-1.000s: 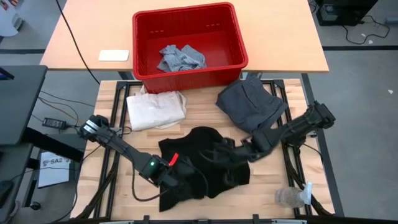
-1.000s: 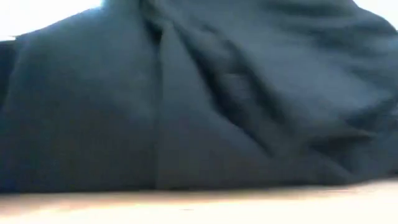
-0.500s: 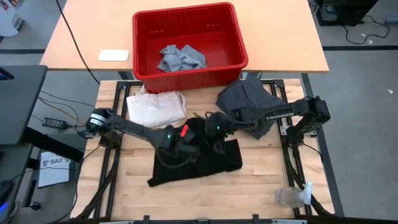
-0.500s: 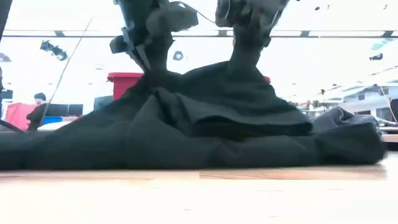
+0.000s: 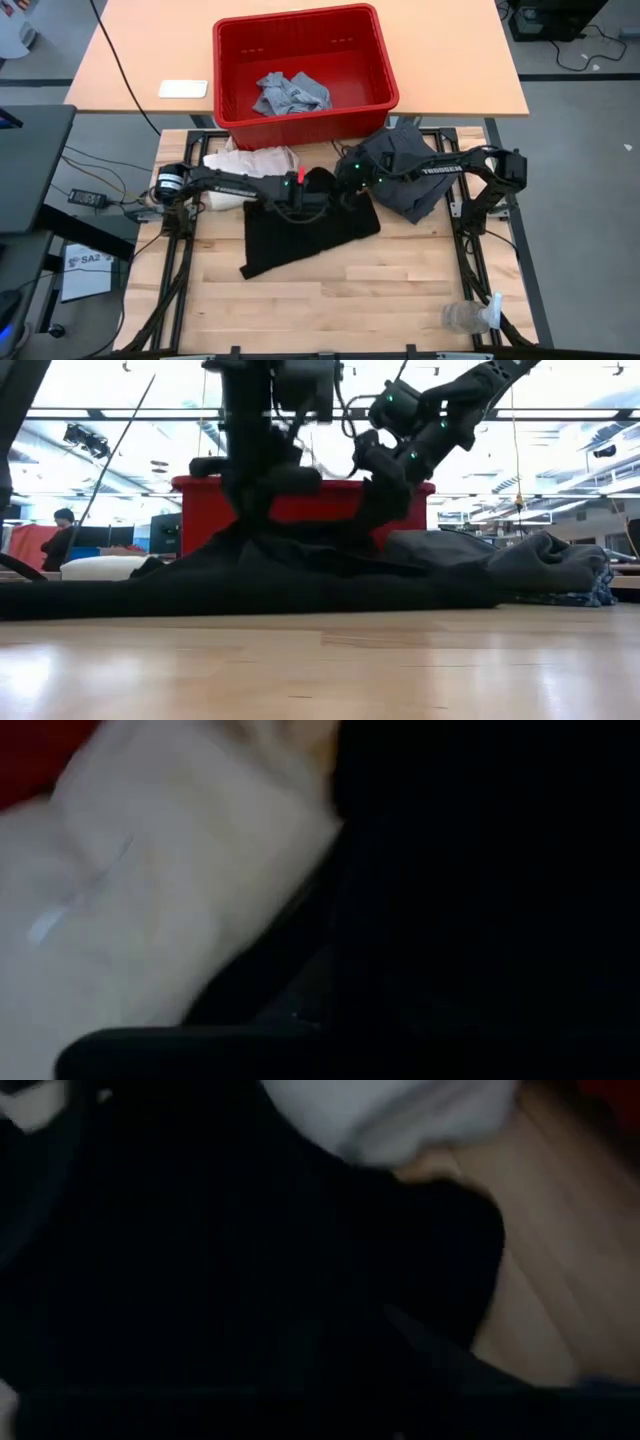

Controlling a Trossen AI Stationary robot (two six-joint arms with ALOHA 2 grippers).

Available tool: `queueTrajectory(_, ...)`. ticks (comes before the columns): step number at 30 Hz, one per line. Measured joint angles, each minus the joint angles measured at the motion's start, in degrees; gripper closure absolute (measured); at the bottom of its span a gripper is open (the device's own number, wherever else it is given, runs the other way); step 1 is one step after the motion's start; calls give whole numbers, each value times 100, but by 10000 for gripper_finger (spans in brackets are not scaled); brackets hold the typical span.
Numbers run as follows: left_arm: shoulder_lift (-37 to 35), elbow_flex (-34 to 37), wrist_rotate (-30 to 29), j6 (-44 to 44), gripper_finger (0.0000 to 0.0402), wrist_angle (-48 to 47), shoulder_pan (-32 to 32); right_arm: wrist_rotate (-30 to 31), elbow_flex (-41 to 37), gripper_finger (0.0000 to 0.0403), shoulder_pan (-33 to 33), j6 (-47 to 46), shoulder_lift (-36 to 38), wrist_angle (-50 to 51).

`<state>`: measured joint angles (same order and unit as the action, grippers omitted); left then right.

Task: Fold laundry
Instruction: Fold the black shirt

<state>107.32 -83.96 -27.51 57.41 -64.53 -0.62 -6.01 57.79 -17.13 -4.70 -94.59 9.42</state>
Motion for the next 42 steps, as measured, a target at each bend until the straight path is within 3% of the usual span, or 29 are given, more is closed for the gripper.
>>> queueTrajectory(6, 409, 7, 211, 105, 285, -315, -408, 395, -56, 171, -240, -775, 14, 620)
queueTrajectory(10, 518, 9, 267, 107, 244, -229, -495, 118, -72, 132, -74, -1195, 35, 796)
queueTrajectory(14, 499, 7, 303, 133, 216, 11, -485, -61, -293, 137, 514, -1136, 42, 633)
queueTrajectory(20, -1, -11, 320, 299, 198, -102, -178, 491, -993, 171, 1182, -1409, 20, -142)
queueTrajectory(27, -542, -13, 318, 1378, 196, -620, 545, 353, -1831, 200, 1719, -2098, 67, -425)
queueTrajectory(35, -587, -7, 414, 2971, 196, -420, 1719, 59, -1980, 204, 3076, -3128, 558, -218)
queueTrajectory(42, -583, -123, 165, 3269, 196, 380, 2737, 1172, -1990, 204, 4192, -4105, 1285, -243)
